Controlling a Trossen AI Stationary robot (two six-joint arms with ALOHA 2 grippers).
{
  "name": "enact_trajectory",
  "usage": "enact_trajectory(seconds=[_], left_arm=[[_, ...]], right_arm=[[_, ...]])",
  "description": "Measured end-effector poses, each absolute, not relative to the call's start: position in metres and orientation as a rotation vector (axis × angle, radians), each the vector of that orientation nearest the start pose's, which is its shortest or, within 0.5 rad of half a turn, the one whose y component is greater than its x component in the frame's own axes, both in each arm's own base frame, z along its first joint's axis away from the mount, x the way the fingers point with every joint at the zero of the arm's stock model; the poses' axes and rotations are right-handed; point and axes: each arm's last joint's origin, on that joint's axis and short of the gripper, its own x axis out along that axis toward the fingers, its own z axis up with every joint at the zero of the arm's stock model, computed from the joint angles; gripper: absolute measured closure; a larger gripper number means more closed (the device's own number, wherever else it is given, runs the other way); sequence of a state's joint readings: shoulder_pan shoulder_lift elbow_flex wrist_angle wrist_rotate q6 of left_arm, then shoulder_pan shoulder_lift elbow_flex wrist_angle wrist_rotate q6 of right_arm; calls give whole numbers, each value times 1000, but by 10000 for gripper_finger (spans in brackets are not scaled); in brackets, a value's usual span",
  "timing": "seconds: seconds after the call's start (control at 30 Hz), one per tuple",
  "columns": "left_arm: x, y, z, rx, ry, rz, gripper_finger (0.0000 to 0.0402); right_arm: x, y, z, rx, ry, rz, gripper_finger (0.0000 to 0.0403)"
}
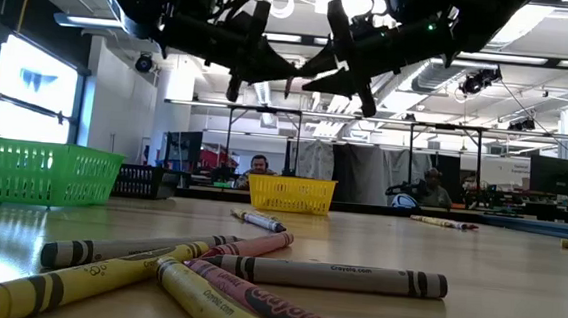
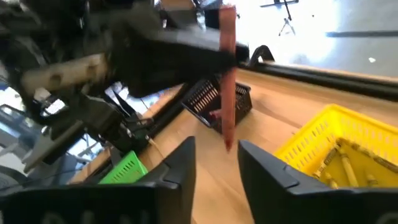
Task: Sort crayons
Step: Put the red crayon into the black bin
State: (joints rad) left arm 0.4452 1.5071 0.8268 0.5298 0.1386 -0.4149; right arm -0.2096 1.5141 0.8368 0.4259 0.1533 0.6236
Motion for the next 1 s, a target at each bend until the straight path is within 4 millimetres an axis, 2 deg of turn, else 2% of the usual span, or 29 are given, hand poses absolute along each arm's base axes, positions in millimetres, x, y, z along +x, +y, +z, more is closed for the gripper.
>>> enact_trajectory(seconds=[0.13,0.3,0.43,0.53,0.77,1.0], left_arm=[[272,153,247,-462,203,434,398],[224,166,245,-391,488,583,398],[187,173,233,-315,796,782,397],[168,180,222,-303,955,884,394],[149,189,188,-338,1017,863,379],[145,191,186,-385,1003,873,337]], right_arm=[[314,-71,235,634,192,-433,268],[306,-69,234,692,272,-463,262],[302,-68,231,703,322,-491,262],[301,-68,229,702,343,-503,262],[301,-69,228,692,343,-515,261],[301,-69,228,716,337,-519,261]])
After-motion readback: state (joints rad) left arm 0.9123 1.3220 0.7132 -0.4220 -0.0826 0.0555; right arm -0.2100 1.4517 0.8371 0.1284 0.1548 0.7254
